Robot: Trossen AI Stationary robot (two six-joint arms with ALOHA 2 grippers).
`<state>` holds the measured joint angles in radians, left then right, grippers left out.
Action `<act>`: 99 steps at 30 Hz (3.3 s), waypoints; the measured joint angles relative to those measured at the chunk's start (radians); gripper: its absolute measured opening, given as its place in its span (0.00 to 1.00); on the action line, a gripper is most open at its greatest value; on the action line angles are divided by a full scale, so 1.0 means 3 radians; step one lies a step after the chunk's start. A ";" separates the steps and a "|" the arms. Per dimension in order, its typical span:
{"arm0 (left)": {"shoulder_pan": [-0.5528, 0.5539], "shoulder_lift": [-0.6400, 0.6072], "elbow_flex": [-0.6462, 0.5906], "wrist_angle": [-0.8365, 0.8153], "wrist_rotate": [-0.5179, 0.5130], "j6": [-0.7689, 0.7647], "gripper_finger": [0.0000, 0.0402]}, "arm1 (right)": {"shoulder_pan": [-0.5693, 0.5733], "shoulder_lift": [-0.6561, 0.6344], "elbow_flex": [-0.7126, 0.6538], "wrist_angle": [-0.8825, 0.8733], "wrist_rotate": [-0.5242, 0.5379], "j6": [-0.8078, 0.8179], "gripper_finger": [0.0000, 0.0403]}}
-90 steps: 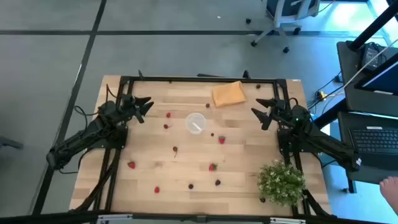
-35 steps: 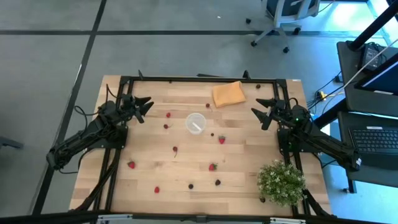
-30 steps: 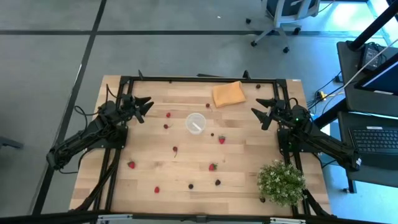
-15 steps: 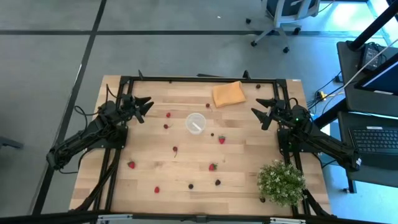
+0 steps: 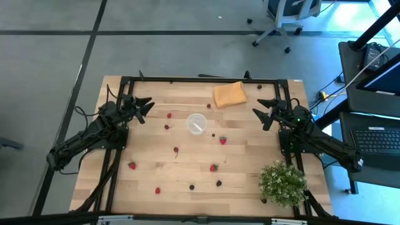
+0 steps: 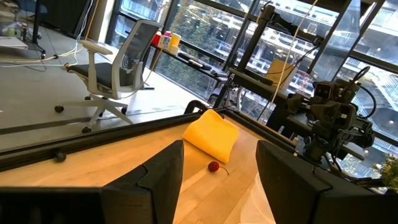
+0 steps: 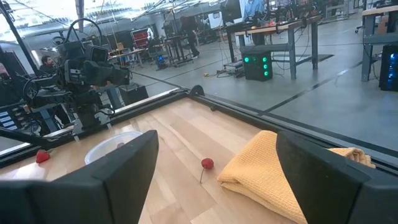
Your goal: Pick and placing Produce into tupperware
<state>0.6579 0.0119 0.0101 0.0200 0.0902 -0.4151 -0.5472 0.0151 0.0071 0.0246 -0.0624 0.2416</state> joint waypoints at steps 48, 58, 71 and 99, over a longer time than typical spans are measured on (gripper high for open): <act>0.0001 0.0000 0.0000 0.0000 -0.0645 0.0106 0.48 | 0.0393 0.1807 0.1870 -0.0453 0.0035 -0.0451 0.81; 0.0001 0.0000 0.0000 -0.0001 -0.0597 0.0110 0.48 | 0.1033 0.3333 0.2611 -0.0999 0.0029 -0.1084 0.81; 0.0000 -0.0001 0.0000 -0.0003 -0.0594 0.0118 0.48 | 0.1696 0.4626 0.2668 -0.1016 0.0051 -0.1432 0.81; 0.0000 0.0000 0.0000 -0.0006 -0.0593 0.0116 0.48 | 0.1854 0.5691 0.2684 -0.0797 0.0090 -0.1495 0.72</act>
<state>0.6579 0.0118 0.0101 0.0181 -0.0875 -0.3803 0.0089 1.7225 0.8124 -0.2145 -0.0353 -0.2069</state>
